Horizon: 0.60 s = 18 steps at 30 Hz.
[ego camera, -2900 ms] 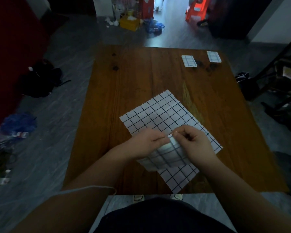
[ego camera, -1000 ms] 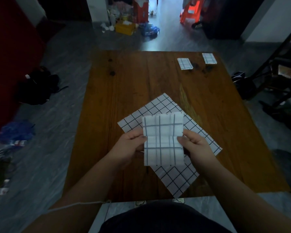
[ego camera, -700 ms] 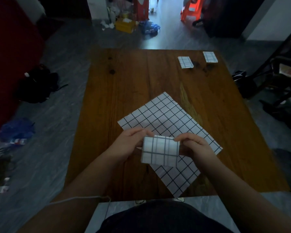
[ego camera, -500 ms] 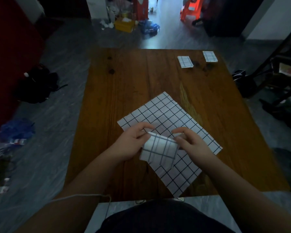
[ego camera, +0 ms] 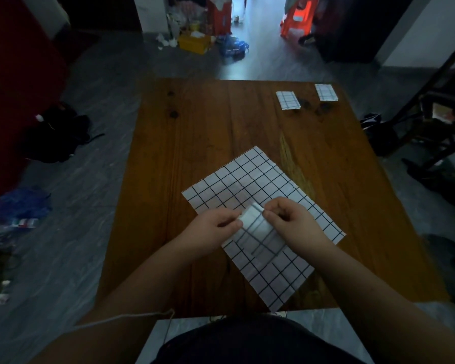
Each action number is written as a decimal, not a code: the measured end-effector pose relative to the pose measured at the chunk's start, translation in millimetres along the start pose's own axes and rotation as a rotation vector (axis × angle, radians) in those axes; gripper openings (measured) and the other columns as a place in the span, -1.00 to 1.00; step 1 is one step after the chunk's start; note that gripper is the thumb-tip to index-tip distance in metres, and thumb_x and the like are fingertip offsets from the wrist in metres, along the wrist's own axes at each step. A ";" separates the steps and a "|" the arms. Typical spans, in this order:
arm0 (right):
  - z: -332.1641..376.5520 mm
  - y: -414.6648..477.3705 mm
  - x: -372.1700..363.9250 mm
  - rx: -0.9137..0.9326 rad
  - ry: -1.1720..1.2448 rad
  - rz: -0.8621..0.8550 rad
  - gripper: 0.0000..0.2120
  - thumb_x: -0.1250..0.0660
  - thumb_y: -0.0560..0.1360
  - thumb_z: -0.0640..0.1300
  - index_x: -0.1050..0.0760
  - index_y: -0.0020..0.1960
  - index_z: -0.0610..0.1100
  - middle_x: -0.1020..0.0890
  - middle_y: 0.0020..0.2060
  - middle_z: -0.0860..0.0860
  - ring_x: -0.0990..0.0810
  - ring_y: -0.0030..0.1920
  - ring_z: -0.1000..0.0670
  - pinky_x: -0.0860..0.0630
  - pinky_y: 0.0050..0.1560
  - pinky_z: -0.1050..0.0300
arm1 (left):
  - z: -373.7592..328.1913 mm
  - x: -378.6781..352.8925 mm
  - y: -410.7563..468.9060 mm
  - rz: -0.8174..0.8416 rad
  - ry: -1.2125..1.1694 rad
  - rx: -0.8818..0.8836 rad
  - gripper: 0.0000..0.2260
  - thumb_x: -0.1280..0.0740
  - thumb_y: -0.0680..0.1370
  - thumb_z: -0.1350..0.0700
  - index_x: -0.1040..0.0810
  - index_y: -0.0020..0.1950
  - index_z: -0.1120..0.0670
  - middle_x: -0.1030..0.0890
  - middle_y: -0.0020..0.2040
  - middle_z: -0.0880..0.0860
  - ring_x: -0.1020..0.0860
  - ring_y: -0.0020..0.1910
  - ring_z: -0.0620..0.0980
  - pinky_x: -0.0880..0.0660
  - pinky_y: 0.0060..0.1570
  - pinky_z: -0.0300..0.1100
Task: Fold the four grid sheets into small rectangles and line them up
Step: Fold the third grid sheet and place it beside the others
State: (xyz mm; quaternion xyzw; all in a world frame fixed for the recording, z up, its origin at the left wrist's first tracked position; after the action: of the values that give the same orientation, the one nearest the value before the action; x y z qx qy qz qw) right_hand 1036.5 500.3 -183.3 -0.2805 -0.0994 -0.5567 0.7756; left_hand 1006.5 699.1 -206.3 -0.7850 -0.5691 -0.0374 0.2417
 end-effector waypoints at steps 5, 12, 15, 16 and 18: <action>0.0 -0.2 -6.5 0.007 -0.028 0.088 -0.90 -0.26 0.64 0.01 -0.56 0.04 0.12 -0.64 -0.05 0.16 -0.60 -0.02 0.13 -0.54 -0.08 0.12 | 0.3 -0.4 -0.6 0.016 0.083 0.021 -0.84 -0.25 0.66 0.09 -0.60 0.13 -0.11 -0.62 -0.01 -0.10 -0.60 -0.01 -0.13 -0.50 -0.22 -0.37; -3.0 3.5 -11.2 0.003 -0.014 0.025 -0.80 -0.27 0.64 0.03 -0.62 -0.11 0.12 -0.66 -0.12 0.12 -0.60 -0.07 0.10 -0.51 -0.12 0.14 | 2.1 -3.7 -3.9 0.069 0.140 -0.008 -0.85 -0.23 0.67 0.07 -0.58 0.13 -0.09 -0.60 -0.02 -0.11 -0.57 -0.04 -0.21 -0.48 -0.21 -0.38; -3.9 2.9 -12.6 -0.003 -0.016 0.012 -0.80 -0.28 0.64 0.03 -0.63 -0.11 0.09 -0.67 -0.14 0.08 -0.63 -0.11 0.08 -0.57 -0.14 0.13 | 3.1 -4.1 -5.9 0.054 0.140 0.004 -0.83 -0.21 0.68 0.12 -0.58 0.13 -0.02 -0.59 -0.05 -0.10 -0.57 -0.11 -0.30 -0.47 -0.23 -0.45; -4.6 2.7 -13.0 -0.008 -0.017 0.008 -0.79 -0.28 0.64 0.03 -0.63 -0.10 0.07 -0.68 -0.15 0.07 -0.63 -0.12 0.07 -0.59 -0.14 0.11 | 2.9 -3.6 -6.4 0.046 0.119 0.001 -0.83 -0.20 0.68 0.14 -0.59 0.14 0.01 -0.58 -0.07 -0.10 -0.56 -0.14 -0.36 -0.46 -0.24 -0.48; -5.4 1.7 -13.3 -0.009 -0.017 0.002 -0.78 -0.27 0.64 0.04 -0.64 -0.10 0.05 -0.68 -0.16 0.04 -0.65 -0.15 0.05 -0.60 -0.15 0.09 | 3.2 -2.0 -7.0 0.039 0.079 -0.001 -0.81 -0.21 0.68 0.16 -0.60 0.17 0.09 -0.59 -0.07 -0.08 -0.55 -0.17 -0.43 -0.45 -0.23 -0.52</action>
State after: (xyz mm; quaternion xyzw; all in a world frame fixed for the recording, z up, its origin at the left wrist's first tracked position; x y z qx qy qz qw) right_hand 1032.4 508.6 -194.5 -0.2889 -0.1034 -0.5538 0.7741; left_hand 998.7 700.4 -207.4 -0.7938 -0.5439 -0.0640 0.2645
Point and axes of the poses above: each hand's wrist, its own y-axis towards the middle knuckle, its own x-axis out of the back of the hand, z = x × y, the point moved 2 cm from there along y, towards the middle knuckle
